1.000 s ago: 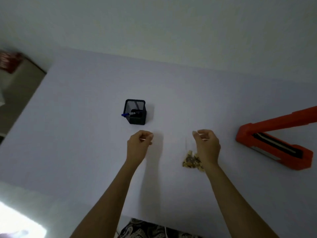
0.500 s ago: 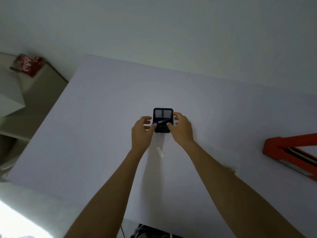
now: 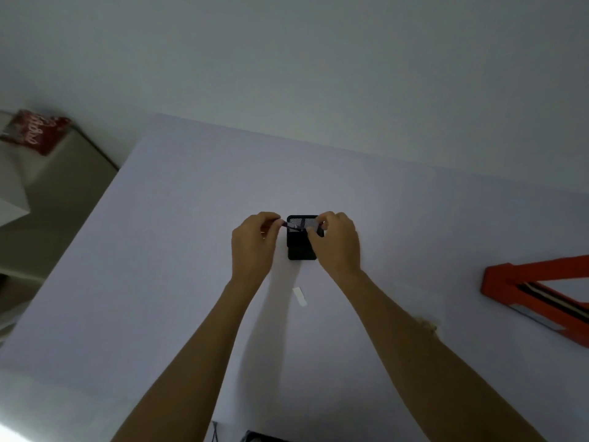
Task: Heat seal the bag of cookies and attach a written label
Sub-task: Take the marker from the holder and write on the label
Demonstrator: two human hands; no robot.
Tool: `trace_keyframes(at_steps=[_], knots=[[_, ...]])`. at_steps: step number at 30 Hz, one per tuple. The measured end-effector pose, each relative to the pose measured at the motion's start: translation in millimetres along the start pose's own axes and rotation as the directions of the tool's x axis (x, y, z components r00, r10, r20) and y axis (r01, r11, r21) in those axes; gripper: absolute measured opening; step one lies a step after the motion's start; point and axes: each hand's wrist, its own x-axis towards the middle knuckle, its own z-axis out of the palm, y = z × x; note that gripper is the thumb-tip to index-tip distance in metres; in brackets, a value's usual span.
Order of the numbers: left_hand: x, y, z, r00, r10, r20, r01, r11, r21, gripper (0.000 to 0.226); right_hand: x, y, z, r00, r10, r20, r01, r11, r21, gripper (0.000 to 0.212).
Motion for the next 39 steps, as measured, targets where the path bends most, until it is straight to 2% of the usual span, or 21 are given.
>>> trace_keyframes(at_steps=[1,2,3,4,5,6,7,8,10,12,15,17,20,24,26,29,32,34,35,39], knots=[[1.3,4.5,-8.5,1.000,0.019,-0.024,-0.020,0.999,-0.047,0.012,-0.2,-9.3,-4.6,0.997,0.072,0.042,-0.076,0.993,0.095,0.017],[1.7,8.2,-16.0,0.999,0.026,-0.041,-0.030,0.994,-0.102,0.012,1.1,-18.1,-9.8,0.971,0.183,0.153,-0.217,0.943,0.251,0.018],[1.5,11.1,-22.3,0.999,0.018,-0.046,-0.025,0.987,-0.159,0.012,2.0,-27.3,-15.5,0.901,0.277,0.334,-0.408,0.801,0.438,0.021],[1.1,13.2,-27.2,0.999,-0.007,-0.038,-0.001,0.978,-0.211,0.013,1.2,-35.6,-21.4,0.795,0.277,0.539,-0.590,0.562,0.580,0.024],[0.8,14.4,-30.9,0.999,-0.039,-0.020,0.033,0.967,-0.253,0.013,0.2,-41.9,-26.2,0.716,0.201,0.668,-0.693,0.315,0.648,0.028],[0.2,14.6,-33.5,0.998,-0.057,0.001,0.055,0.959,-0.277,0.013,-0.2,-46.2,-28.8,0.694,0.123,0.709,-0.720,0.129,0.682,0.030],[-0.8,13.9,-35.8,0.999,-0.048,0.014,0.050,0.961,-0.271,0.013,-0.1,-48.9,-29.7,0.703,0.082,0.706,-0.710,0.035,0.703,0.030],[-1.9,12.9,-38.0,1.000,-0.001,0.021,0.006,0.973,-0.231,0.012,0.6,-51.0,-29.5,0.724,0.082,0.685,-0.689,0.031,0.724,0.028],[-3.6,10.7,-42.7,0.983,0.177,0.057,-0.172,0.982,-0.081,0.011,-0.4,-56.7,-30.6,0.784,0.124,0.608,-0.621,0.194,0.760,0.030],[-3.7,9.3,-46.9,0.927,0.342,0.153,-0.356,0.931,0.077,0.014,-2.3,-62.1,-31.2,0.830,0.141,0.539,-0.552,0.340,0.761,0.036],[-3.8,15.3,-50.3,0.866,0.418,0.275,-0.476,0.857,0.195,0.019,-8.8,-73.2,-31.2,0.847,0.207,0.489,-0.524,0.473,0.708,0.036],[-2.5,22.7,-51.7,0.857,0.413,0.308,-0.488,0.843,0.226,0.024,-11.3,-79.9,-32.6,0.864,0.270,0.425,-0.502,0.521,0.690,0.036],[1.1,34.9,-59.3,0.859,0.405,0.313,-0.464,0.874,0.142,0.022,-6.7,-88.0,-44.6,0.900,0.288,0.328,-0.435,0.532,0.726,0.033],[3.9,52.0,-73.6,0.902,0.285,0.325,-0.277,0.958,-0.071,0.024,-9.1,-99.9,-50.4,0.940,0.236,0.248,-0.341,0.581,0.739,0.033],[3.1,51.4,-80.8,0.903,0.224,0.366,-0.179,0.972,-0.151,0.025,-4.6,-95.9,-54.5,0.935,0.292,0.203,-0.337,0.546,0.767,0.035],[-5.2,15.0,-108.1,0.923,0.086,0.375,-0.017,0.983,-0.183,0.026,18.5,-69.6,-92.8,0.880,0.466,0.090,-0.281,0.359,0.890,0.036],[-17.4,-26.2,-126.6,0.915,-0.061,0.400,0.122,0.984,-0.129,0.013,20.9,-55.2,-120.3,0.942,0.335,0.036,-0.176,0.400,0.900,0.034],[-24.1,-41.5,-113.0,0.929,-0.083,0.361,0.109,0.993,-0.052,0.006,4.2,-60.4,-104.8,0.972,0.213,0.099,-0.189,0.461,0.867,0.030],[-26.4,-48.0,-101.2,0.936,-0.073,0.345,0.081,0.997,-0.008,0.005,-6.4,-61.8,-92.0,0.974,0.171,0.146,-0.209,0.450,0.868,0.027],[-38.3,-92.4,-42.1,0.947,-0.050,0.318,0.008,0.991,0.131,0.006,-42.6,-39.0,-45.0,0.937,0.093,0.336,-0.349,0.232,0.908,0.024]])
